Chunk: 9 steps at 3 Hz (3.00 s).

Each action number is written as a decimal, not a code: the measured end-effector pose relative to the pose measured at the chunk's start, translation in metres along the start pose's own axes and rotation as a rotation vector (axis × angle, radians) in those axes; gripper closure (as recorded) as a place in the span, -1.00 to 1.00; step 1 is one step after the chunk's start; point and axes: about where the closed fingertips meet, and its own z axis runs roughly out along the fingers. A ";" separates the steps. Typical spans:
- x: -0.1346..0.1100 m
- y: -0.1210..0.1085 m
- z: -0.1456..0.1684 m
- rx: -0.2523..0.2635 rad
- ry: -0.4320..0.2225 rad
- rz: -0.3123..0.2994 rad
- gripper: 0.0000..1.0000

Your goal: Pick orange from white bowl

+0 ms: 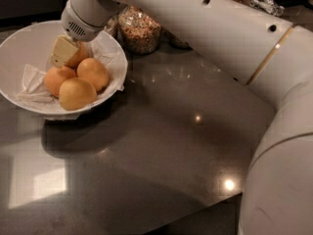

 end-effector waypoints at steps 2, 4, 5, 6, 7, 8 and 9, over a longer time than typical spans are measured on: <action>-0.003 -0.008 0.013 -0.003 0.010 -0.018 -0.66; -0.001 -0.017 0.036 -0.024 0.033 -0.018 -0.62; 0.002 -0.020 0.043 -0.035 0.045 -0.007 -0.64; 0.000 -0.021 0.041 -0.035 0.045 -0.007 -0.27; 0.000 -0.021 0.041 -0.035 0.045 -0.007 0.20; 0.000 -0.021 0.041 -0.036 0.045 -0.007 0.66; 0.000 -0.021 0.041 -0.036 0.045 -0.007 1.00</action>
Offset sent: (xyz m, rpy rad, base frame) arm 0.0258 0.0120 -0.0080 -0.0285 -0.0143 0.0134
